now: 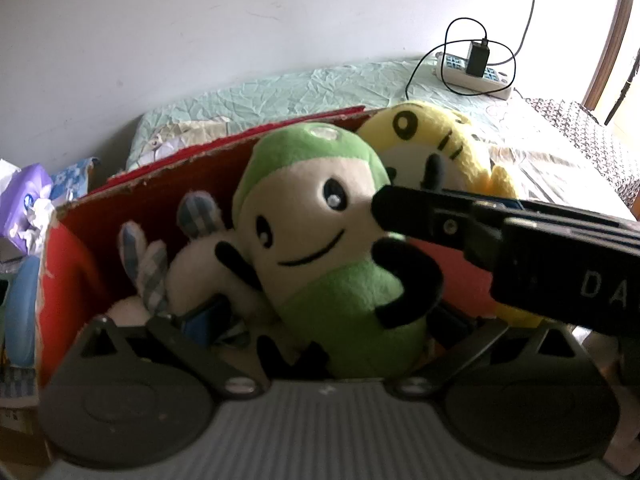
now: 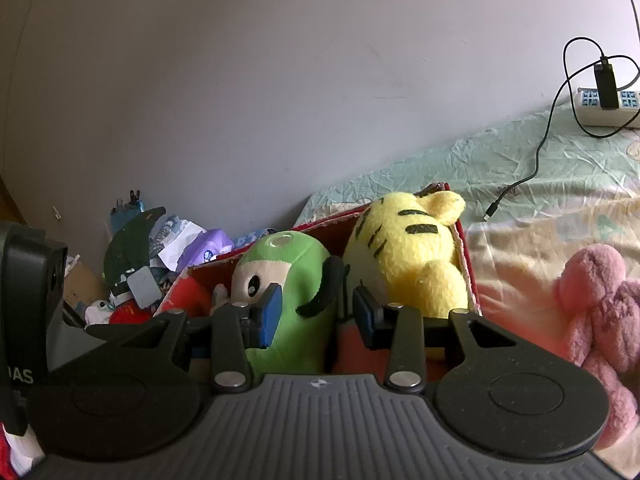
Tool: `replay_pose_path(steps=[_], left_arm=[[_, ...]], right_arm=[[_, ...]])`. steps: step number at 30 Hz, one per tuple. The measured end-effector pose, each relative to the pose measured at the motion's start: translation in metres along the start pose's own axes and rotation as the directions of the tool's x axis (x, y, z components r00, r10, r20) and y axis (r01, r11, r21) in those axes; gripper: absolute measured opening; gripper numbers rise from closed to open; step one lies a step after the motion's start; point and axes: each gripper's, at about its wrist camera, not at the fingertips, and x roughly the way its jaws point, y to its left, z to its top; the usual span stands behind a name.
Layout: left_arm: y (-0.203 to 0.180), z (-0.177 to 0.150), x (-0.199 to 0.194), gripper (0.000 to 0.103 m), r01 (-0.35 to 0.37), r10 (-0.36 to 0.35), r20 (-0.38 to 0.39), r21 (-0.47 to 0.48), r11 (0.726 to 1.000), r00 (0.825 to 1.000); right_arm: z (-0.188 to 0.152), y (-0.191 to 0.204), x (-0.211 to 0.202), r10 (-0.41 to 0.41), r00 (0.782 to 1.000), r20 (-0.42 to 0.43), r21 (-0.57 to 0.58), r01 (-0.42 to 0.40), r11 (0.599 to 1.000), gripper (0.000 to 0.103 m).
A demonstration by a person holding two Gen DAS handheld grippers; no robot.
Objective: Organize objects
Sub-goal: 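Press the green doll down into the box with both grippers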
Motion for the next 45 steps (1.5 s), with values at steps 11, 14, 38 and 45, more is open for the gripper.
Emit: replay_pose_path(steps=[11, 14, 38, 45], left_arm=[[-0.0003, 0.0004, -0.0002, 0.102, -0.001, 0.001, -0.001, -0.001, 1.000, 1.000], [0.0004, 0.0003, -0.0002, 0.102, 0.000, 0.000, -0.001, -0.001, 1.000, 1.000], [0.0047, -0.0012, 0.0003, 0.102, -0.003, 0.003, -0.011, -0.002, 1.000, 1.000], [0.0024, -0.0005, 0.0003, 0.102, -0.010, 0.010, -0.014, 0.000, 1.000, 1.000]], right_arm=[[-0.0010, -0.0001, -0.0002, -0.001, 1.000, -0.002, -0.021, 0.001, 1.000, 0.041], [-0.0019, 0.0008, -0.0004, -0.004, 1.000, 0.000, -0.027, 0.004, 1.000, 0.041], [-0.0028, 0.0036, -0.0004, -0.008, 1.000, 0.003, -0.046, 0.008, 0.999, 0.042], [-0.0026, 0.0039, -0.0003, -0.008, 1.000, 0.003, -0.045, 0.008, 0.999, 0.042]])
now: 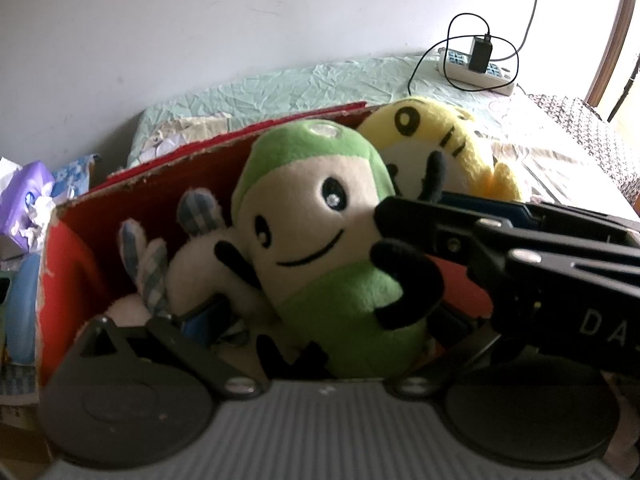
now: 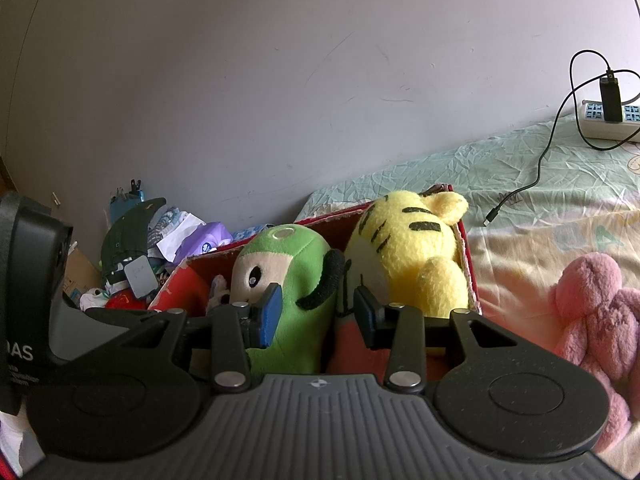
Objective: Organize objects
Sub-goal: 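Press the green doll down into the box with both grippers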
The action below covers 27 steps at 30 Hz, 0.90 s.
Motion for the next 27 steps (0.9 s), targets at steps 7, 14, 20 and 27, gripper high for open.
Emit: replay_pose_path(steps=[7, 14, 20, 27], left_arm=[[0.000, 0.001, 0.001, 0.102, -0.004, 0.004, -0.001, 0.003, 1.000, 1.000], [0.001, 0.001, 0.001, 0.102, -0.011, 0.011, -0.001, 0.004, 1.000, 1.000], [0.003, 0.000, -0.004, 0.102, -0.010, 0.010, 0.000, -0.034, 0.999, 1.000], [0.003, -0.005, -0.017, 0.101, -0.035, 0.035, -0.009, -0.054, 0.998, 0.999]], right_arm=[[-0.002, 0.001, -0.001, 0.002, 1.000, -0.006, 0.002, -0.002, 1.000, 0.042], [-0.001, 0.001, -0.004, 0.002, 1.000, -0.016, 0.018, -0.002, 1.000, 0.043], [0.001, 0.003, -0.011, -0.005, 1.000, -0.023, 0.026, 0.005, 1.000, 0.046], [0.002, 0.000, -0.020, -0.023, 1.000, -0.022, 0.053, 0.024, 0.998, 0.047]])
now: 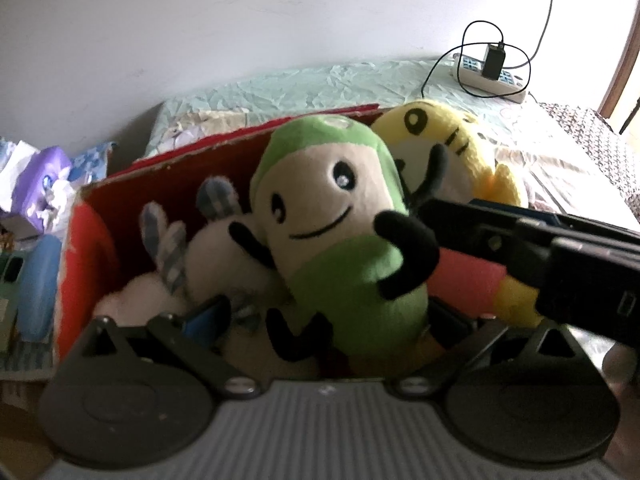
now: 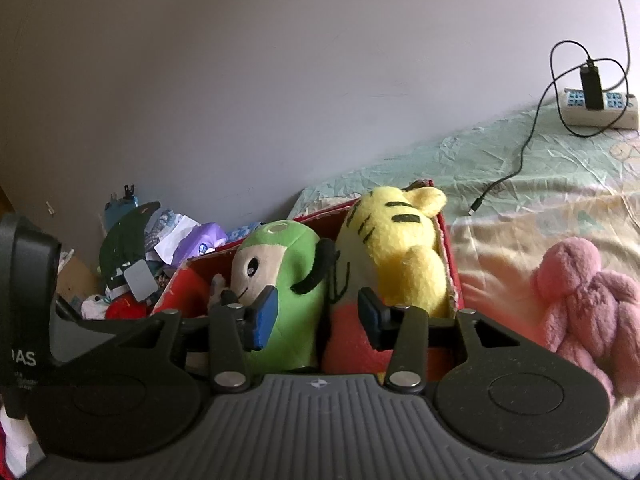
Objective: Organize objects
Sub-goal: 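Press the green doll down into the box with both grippers, then open both grippers and move them toward the pink teddy bear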
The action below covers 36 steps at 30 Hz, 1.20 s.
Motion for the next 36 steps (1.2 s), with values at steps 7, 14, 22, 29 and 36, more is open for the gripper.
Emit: replay_pose_path(steps=[7, 14, 22, 29, 36], left_arm=[[0.000, -0.009, -0.021, 0.101, -0.034, 0.035, 0.019, -0.026, 0.999, 0.999], [-0.006, -0.018, -0.037, 0.101, -0.089, 0.091, 0.023, -0.062, 0.994, 0.996], [-0.023, -0.012, -0.052, 0.101, -0.143, 0.146, 0.018, -0.104, 0.984, 0.989], [-0.047, -0.006, -0.062, 0.101, -0.181, 0.187, 0.029, -0.141, 0.973, 0.982], [-0.067, -0.003, -0.071, 0.100, -0.180, 0.191, 0.044, -0.182, 0.967, 0.981]], right_arm=[[-0.004, -0.002, -0.012, 0.004, 1.000, -0.003, 0.008, -0.004, 1.000, 0.051], [-0.007, -0.010, -0.023, 0.045, 0.999, -0.012, 0.021, -0.045, 0.999, 0.053], [0.000, -0.020, -0.039, 0.113, 0.993, -0.022, 0.023, -0.112, 0.993, 0.052], [0.010, -0.036, -0.050, 0.169, 0.985, -0.040, 0.004, -0.169, 0.986, 0.052], [0.017, -0.058, -0.063, 0.220, 0.974, -0.049, 0.018, -0.220, 0.975, 0.052]])
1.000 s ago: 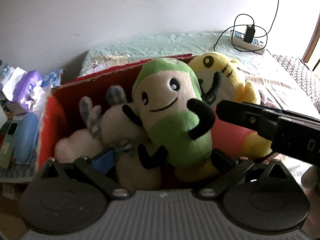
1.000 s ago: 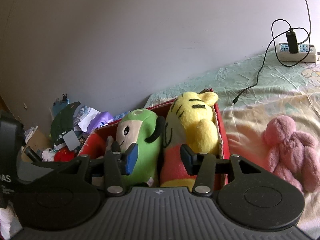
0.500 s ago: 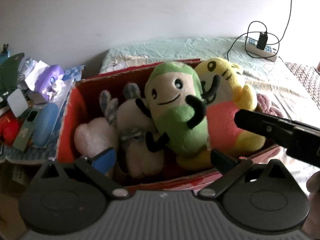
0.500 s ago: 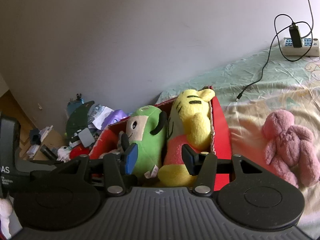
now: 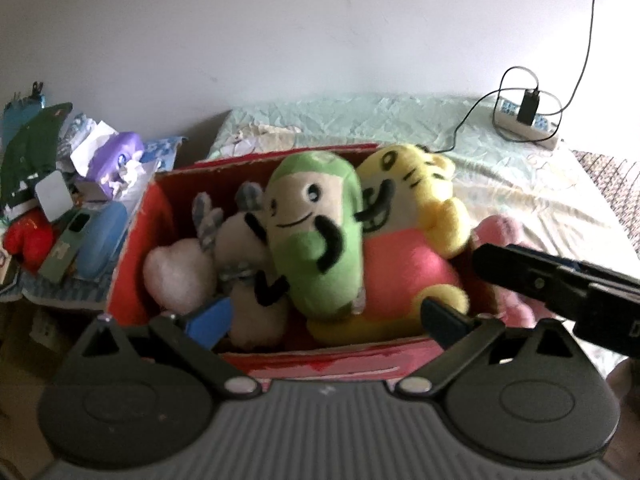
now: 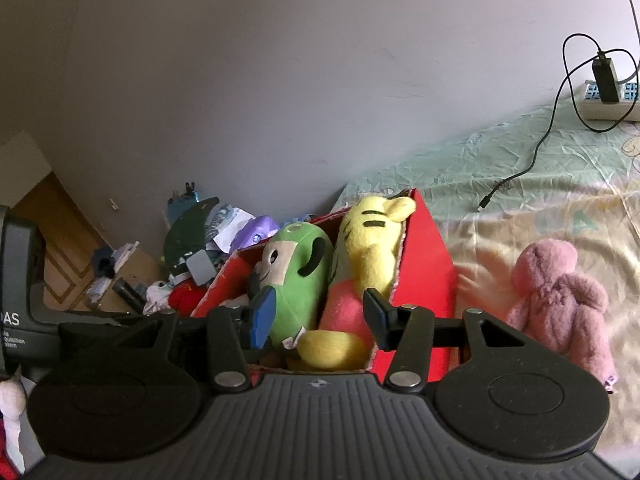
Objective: Organize objects
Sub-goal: 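Open both grippers and move them toward the pink teddy bear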
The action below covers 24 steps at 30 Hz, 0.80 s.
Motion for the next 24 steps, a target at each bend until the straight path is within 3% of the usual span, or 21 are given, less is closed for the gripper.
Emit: replay_pose_path(steps=[6, 13, 18, 24], left_arm=[[-0.028, 0.001, -0.019, 0.099, 0.077, -0.078, 0.075, 0.018, 0.997, 0.994], [-0.075, 0.003, -0.028, 0.097, 0.206, -0.215, 0.131, 0.079, 0.975, 0.968], [-0.114, 0.001, -0.016, 0.096, 0.280, -0.293, 0.099, 0.127, 0.952, 0.951], [-0.159, -0.004, 0.014, 0.094, 0.303, -0.312, 0.022, 0.180, 0.936, 0.950]], right_arm=[[0.006, -0.031, -0.031, -0.005, 1.000, 0.030, 0.045, 0.004, 0.999, 0.052], [0.008, -0.080, -0.063, -0.112, 0.993, 0.032, 0.110, 0.108, 0.988, 0.052], [0.005, -0.112, -0.071, -0.189, 0.982, -0.001, 0.147, 0.187, 0.971, 0.053], [0.004, -0.150, -0.070, -0.206, 0.976, -0.065, 0.228, 0.216, 0.949, 0.054]])
